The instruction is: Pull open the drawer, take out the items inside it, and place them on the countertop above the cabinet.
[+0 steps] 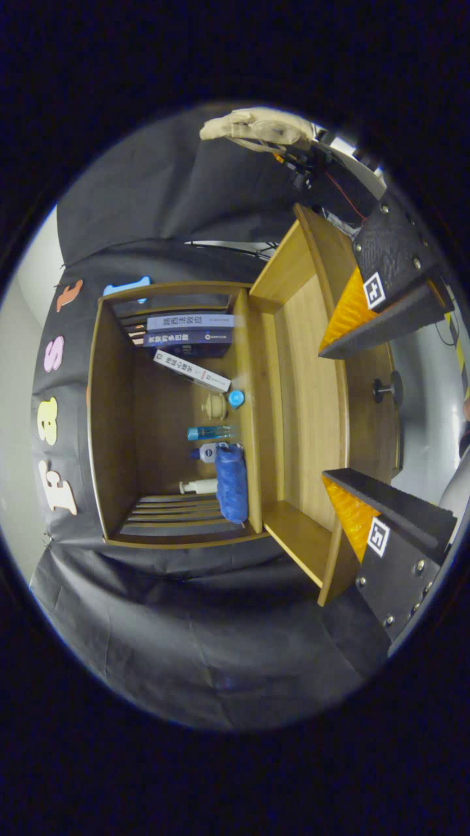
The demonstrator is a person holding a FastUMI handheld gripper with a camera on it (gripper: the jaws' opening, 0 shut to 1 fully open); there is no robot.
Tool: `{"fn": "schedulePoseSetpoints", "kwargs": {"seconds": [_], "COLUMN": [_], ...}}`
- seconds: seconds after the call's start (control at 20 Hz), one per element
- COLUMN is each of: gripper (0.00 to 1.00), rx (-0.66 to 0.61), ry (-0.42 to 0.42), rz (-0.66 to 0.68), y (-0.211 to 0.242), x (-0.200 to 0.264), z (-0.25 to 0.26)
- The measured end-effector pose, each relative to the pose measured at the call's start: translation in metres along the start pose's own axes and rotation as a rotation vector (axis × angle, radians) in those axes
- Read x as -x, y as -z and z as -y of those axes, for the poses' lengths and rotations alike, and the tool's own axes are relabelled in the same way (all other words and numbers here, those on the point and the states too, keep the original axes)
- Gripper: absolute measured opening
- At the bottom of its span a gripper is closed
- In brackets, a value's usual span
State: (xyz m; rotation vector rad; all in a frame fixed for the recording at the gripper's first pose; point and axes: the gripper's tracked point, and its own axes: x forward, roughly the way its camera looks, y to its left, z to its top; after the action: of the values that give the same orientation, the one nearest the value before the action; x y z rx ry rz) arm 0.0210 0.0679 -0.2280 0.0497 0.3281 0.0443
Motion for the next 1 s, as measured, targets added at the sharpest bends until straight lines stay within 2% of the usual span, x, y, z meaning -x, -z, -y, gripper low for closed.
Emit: {"fn": "schedulePoseSetpoints", "kwargs": {"seconds": [0.35,0.5,0.8,1.0], "gripper": [1.0,1.0,1.0,1.0], "rx": [0.017,-0.004,0.06,0.047], "ry": [-0.032,-0.012,0.012,0.002], "rz": [-0.063,-0.093,-0.09,-0.087], "y": [0.051,0.066,0.076,0.072], "x": [-0.021,-0.029,-0.034,-0.038], "z": [-0.007,0.0,-0.002,-0.001]}}
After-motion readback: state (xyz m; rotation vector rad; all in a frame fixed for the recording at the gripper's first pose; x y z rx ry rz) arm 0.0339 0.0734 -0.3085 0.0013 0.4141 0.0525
